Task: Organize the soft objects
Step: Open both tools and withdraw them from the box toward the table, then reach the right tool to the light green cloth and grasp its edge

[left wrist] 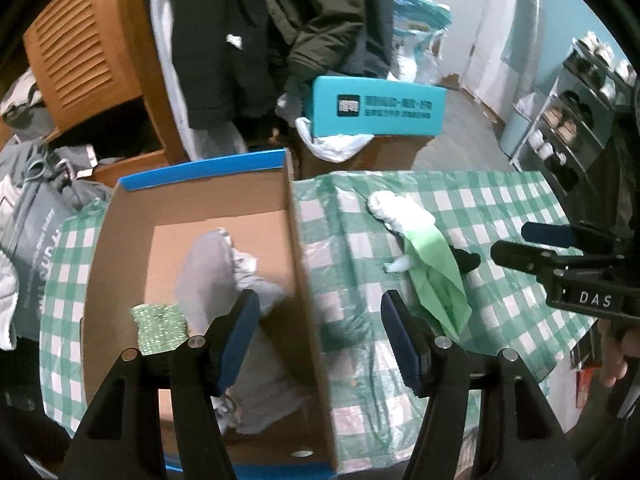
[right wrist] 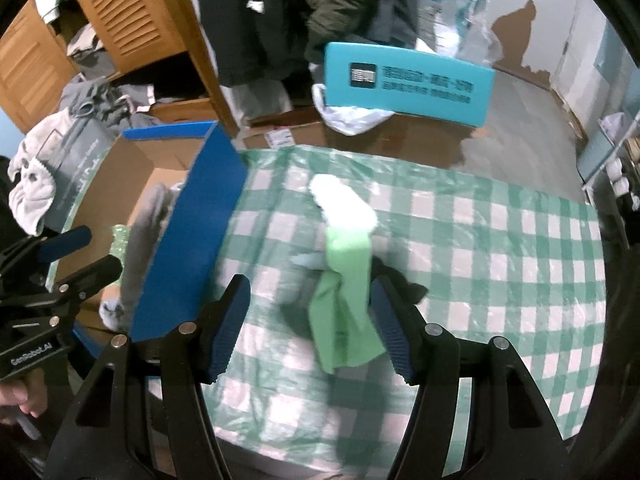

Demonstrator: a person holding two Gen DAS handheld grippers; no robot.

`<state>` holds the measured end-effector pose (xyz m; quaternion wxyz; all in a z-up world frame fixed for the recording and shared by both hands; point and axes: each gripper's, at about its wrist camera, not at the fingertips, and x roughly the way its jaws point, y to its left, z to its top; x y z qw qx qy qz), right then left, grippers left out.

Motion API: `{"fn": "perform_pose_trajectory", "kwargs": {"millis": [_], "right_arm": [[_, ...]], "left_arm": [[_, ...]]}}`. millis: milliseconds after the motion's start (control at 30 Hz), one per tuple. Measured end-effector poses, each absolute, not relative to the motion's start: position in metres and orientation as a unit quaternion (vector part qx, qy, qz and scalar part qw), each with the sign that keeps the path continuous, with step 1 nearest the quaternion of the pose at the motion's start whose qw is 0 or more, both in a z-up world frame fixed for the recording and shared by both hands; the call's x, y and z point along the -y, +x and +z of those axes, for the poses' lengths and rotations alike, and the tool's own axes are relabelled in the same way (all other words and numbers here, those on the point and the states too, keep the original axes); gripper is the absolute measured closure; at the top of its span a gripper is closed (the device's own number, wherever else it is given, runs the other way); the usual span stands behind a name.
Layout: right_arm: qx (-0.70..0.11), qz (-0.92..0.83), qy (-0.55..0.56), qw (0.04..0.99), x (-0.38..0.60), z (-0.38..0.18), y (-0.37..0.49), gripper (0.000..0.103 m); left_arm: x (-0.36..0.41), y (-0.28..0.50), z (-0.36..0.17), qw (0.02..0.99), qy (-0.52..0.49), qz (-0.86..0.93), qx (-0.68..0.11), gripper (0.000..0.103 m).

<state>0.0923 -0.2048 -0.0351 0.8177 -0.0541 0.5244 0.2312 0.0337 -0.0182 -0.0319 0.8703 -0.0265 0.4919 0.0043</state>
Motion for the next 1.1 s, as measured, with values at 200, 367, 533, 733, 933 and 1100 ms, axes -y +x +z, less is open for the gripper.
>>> {"fn": "perform_pose_trajectory", "kwargs": {"millis": [200,367,533,733,933,1100], "right_arm": [[-0.528,0.213,-0.046,0.821,0.233,-0.044,0.103,0.039],[-0.533,0.198,-0.045,0.821,0.251,-0.056,0.113,0.039],[-0.542,0.192,-0.037,0.818,0.265,-0.067,0.121,0.039],[-0.551,0.188,-0.038,0.812,0.273,-0.081,0.128,0.039],[-0.560,0.193,-0.046,0.805,0.270,-0.097,0.138,0.039],[-0.563,0.206,-0.055,0.798,0.262,-0.110,0.145,0.039]], "left_arm": [[0.044,0.045,-0.039,0.864,-0.009,-0.015,-0.504,0.036],[0.063,0.056,-0.053,0.856,0.008,-0.030,-0.517,0.035],[0.075,0.068,-0.068,0.846,0.013,-0.044,-0.531,0.035],[0.089,0.085,-0.085,0.835,0.017,-0.059,-0.546,0.035],[0.107,0.098,-0.102,0.827,0.039,-0.079,-0.555,0.035],[0.116,0.108,-0.114,0.820,0.057,-0.090,-0.562,0.035]]}}
